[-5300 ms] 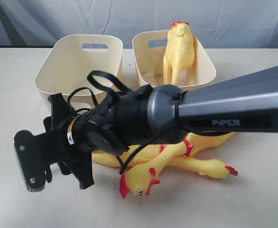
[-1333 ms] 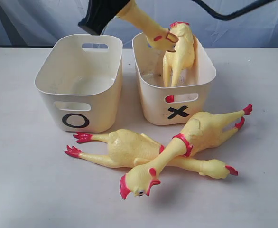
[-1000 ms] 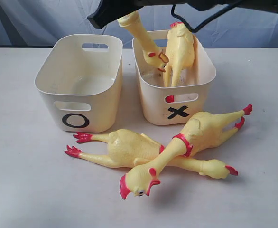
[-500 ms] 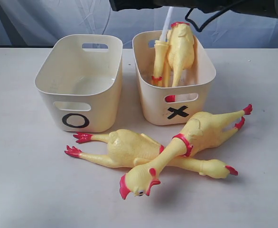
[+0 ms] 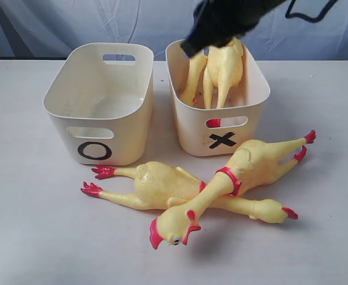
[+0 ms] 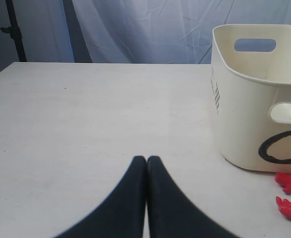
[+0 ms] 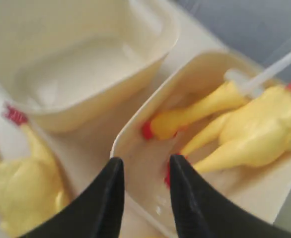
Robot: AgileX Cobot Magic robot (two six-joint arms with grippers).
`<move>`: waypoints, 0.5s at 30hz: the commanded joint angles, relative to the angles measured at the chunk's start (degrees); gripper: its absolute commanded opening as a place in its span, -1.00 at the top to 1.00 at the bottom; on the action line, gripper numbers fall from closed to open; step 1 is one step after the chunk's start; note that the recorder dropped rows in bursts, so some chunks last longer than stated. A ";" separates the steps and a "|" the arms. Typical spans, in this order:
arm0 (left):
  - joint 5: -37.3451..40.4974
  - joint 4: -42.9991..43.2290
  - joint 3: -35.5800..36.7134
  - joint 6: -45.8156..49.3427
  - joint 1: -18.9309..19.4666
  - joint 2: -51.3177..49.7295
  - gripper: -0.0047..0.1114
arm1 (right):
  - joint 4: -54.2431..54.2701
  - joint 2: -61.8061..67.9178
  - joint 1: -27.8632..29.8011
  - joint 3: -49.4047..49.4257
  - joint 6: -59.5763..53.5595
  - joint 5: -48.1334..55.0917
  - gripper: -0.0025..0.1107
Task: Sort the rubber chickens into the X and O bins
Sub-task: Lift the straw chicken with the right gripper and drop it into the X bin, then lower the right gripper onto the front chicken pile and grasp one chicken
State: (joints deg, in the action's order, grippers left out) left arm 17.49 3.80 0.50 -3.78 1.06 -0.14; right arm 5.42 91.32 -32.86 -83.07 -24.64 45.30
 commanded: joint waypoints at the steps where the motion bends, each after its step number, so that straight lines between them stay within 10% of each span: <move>1: -0.86 0.10 -0.50 -0.13 -0.62 0.14 0.92 | 5.48 -0.77 0.22 1.62 -7.16 11.62 0.40; 15: -0.86 0.10 -0.50 -0.13 -0.62 0.14 0.92 | 14.73 -0.77 -1.27 15.70 -26.66 15.39 0.02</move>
State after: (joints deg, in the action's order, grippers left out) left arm 17.49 3.80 0.50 -3.78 1.06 -0.14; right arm 19.68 90.96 -33.10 -70.35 -47.98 61.08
